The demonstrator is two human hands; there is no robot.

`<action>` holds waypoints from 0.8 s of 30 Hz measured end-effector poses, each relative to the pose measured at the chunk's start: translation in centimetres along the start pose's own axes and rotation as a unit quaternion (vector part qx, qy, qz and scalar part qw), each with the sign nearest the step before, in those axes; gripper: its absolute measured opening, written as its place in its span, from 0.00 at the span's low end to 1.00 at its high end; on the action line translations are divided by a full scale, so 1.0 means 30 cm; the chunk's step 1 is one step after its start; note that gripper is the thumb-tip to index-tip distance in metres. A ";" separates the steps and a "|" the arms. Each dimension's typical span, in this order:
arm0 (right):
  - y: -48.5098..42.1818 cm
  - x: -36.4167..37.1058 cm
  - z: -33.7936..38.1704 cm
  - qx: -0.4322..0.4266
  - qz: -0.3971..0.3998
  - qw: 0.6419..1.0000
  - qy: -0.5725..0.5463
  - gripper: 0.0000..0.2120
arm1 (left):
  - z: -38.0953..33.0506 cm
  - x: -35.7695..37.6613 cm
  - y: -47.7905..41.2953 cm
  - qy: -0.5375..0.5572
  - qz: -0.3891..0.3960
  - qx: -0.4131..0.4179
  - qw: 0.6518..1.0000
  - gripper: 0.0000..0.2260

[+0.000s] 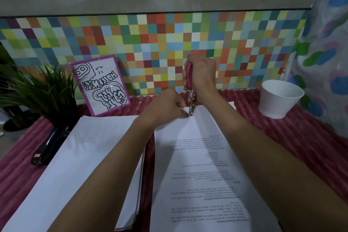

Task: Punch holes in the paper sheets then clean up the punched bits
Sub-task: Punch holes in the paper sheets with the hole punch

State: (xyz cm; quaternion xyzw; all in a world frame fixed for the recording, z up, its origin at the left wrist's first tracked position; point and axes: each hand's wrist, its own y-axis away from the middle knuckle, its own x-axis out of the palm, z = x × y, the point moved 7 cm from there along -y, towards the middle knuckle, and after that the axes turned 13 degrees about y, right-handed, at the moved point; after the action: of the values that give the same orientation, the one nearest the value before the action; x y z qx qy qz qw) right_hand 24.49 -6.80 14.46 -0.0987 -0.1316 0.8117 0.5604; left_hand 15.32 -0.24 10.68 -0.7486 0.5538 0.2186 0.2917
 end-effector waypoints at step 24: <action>-0.029 -0.155 0.008 -0.008 0.053 0.999 -0.002 0.13 | 0.057 -0.030 0.013 0.091 0.002 -0.040 0.995 0.04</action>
State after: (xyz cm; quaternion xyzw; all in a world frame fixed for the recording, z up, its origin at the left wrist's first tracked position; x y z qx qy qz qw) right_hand 26.82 -10.87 15.04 -0.1084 -0.1332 0.8396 0.5154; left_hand 14.67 1.46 9.92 -0.7755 0.5701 0.1719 0.2096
